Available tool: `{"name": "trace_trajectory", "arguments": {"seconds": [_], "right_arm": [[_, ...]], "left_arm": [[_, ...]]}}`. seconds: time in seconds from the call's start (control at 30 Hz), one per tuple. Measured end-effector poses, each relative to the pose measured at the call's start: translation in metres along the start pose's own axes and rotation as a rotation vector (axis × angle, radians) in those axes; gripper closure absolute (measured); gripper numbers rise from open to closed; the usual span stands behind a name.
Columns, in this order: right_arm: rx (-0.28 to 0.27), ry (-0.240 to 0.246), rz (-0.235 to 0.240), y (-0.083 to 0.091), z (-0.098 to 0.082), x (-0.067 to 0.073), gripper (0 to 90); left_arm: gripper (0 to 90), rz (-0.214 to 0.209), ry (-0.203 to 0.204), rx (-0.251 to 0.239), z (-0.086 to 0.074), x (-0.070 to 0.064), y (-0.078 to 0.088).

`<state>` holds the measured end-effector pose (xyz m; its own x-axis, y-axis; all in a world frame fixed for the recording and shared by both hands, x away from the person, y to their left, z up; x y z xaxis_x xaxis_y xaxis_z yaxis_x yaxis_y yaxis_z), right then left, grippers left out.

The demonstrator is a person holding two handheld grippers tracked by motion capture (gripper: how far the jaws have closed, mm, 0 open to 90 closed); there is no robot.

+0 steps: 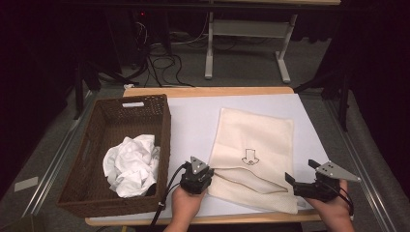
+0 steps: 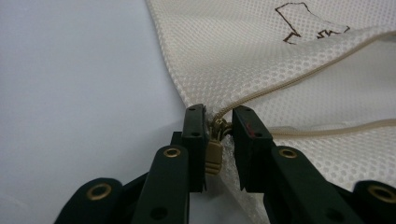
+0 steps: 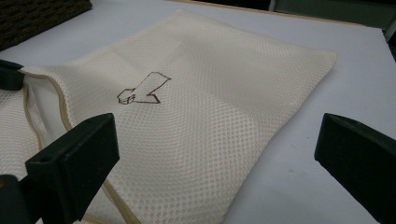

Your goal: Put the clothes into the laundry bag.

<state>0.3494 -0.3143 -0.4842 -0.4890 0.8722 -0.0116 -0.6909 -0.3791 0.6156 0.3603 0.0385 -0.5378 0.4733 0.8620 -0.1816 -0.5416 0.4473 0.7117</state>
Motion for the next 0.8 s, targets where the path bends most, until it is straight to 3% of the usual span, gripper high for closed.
{"name": "trace_trajectory", "arguments": {"seconds": [0.2,0.33,0.4,0.53,0.63,0.77,0.8], "right_arm": [[0.003,-0.007,-0.002,-0.001,-0.001,-0.003,0.5],[0.013,-0.021,-0.003,-0.003,0.0,-0.007,1.9],[0.021,-0.036,-0.014,-0.007,0.001,-0.012,3.4],[0.041,-0.063,-0.03,-0.021,0.011,-0.027,16.9],[0.095,-0.09,-0.035,-0.039,0.021,-0.043,19.8],[0.19,-0.164,-0.045,-0.073,0.026,-0.068,26.7],[0.19,-0.164,-0.045,-0.073,0.026,-0.068,26.7]], "left_arm": [[74.3,-0.014,0.038,-0.004,-0.001,0.0,0.0],[60.8,-0.014,0.02,-0.019,-0.001,-0.003,0.003],[54.1,-0.036,0.013,-0.042,0.0,-0.004,0.008],[47.0,-0.099,0.001,-0.092,0.0,-0.01,0.019],[40.5,-0.156,-0.009,-0.104,-0.002,-0.015,0.027],[38.1,-0.175,-0.029,-0.126,-0.003,-0.019,0.034],[37.7,-0.175,-0.029,-0.126,-0.003,-0.019,0.034]]}}
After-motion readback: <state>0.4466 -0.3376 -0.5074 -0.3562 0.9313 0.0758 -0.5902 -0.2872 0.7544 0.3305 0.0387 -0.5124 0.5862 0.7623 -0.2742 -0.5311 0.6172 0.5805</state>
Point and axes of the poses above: each handheld gripper's, and its own axes: y roughly backward along the jaws, z roughly out of its top, x roughly to its left, the point moved 3 cm from there along -y, roughly forward along the jaws, and after that the axes turned 9 degrees about x, right-handed, at the moved point
